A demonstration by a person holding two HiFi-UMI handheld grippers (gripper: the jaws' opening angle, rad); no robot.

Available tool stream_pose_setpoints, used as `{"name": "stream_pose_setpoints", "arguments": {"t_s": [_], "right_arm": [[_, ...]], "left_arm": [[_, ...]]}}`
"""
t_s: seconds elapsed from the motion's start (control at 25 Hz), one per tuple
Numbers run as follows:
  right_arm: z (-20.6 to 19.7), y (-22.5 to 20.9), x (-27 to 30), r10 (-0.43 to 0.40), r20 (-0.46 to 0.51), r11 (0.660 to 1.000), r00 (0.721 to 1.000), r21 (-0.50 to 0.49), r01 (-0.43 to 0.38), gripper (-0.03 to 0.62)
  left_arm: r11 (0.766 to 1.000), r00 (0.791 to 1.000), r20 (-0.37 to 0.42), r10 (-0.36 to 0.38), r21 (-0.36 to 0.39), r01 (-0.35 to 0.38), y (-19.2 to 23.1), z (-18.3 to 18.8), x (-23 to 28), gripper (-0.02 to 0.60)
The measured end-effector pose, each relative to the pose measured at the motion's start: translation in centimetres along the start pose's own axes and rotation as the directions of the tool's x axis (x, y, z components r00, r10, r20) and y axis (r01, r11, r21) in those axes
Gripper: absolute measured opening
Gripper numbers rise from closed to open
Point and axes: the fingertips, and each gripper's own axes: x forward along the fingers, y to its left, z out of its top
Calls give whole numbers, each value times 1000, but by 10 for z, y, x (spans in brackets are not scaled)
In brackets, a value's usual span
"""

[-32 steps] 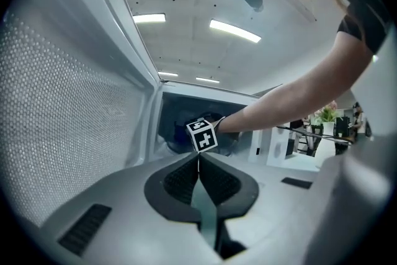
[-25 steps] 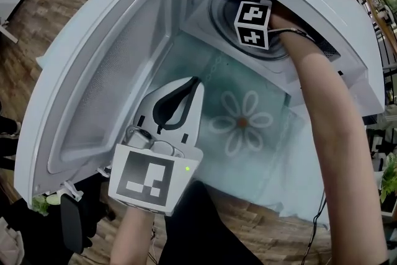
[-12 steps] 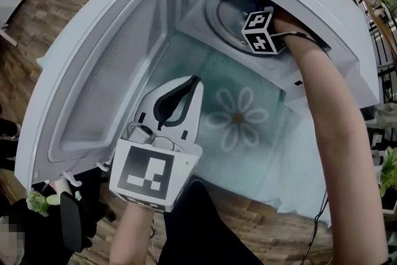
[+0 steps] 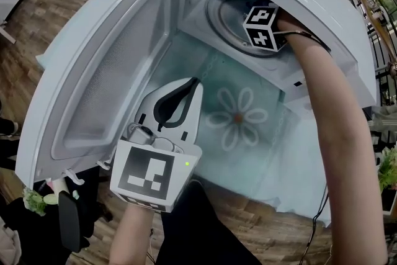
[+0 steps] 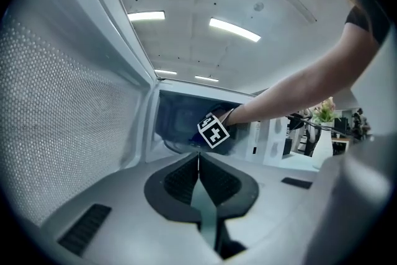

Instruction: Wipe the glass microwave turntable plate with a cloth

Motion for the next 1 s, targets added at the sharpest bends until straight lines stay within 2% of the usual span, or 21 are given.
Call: {"name": "stream_pose_setpoints", "arguments": {"t_s": [0.12,0.24,0.44,0.56,0.68,0.84,1.0], "right_arm": [[11,-33,-17,-154,76,981,985,132,143,55],[32,-54,-36,-258,166,944,952,251,212,55],[65,-89,-83,-445,274,864,853,383,328,55],[79,-97,-107,-485,336,842,808,431,326,55],[97,-87,-116,-468,384,871,796,352,342,55],[118,-59,-104,-389,383,921,838,131,367,55],[126,-46,-99,-332,354,927,875,-49,372,55]], "left_arm": [[1000,1000,5,1,0,-1,1,3,-3,8],[1000,1000,9,6,1,-6,4,5,-5,8],[1000,1000,3,18,18,-18,9,4,-8,8],[1000,1000,1,21,19,-21,10,3,-10,8],[1000,1000,-3,26,16,-26,13,1,-12,8],[999,1000,0,31,15,-31,14,1,-13,8],[999,999,4,37,18,-37,13,1,-12,8]]}}
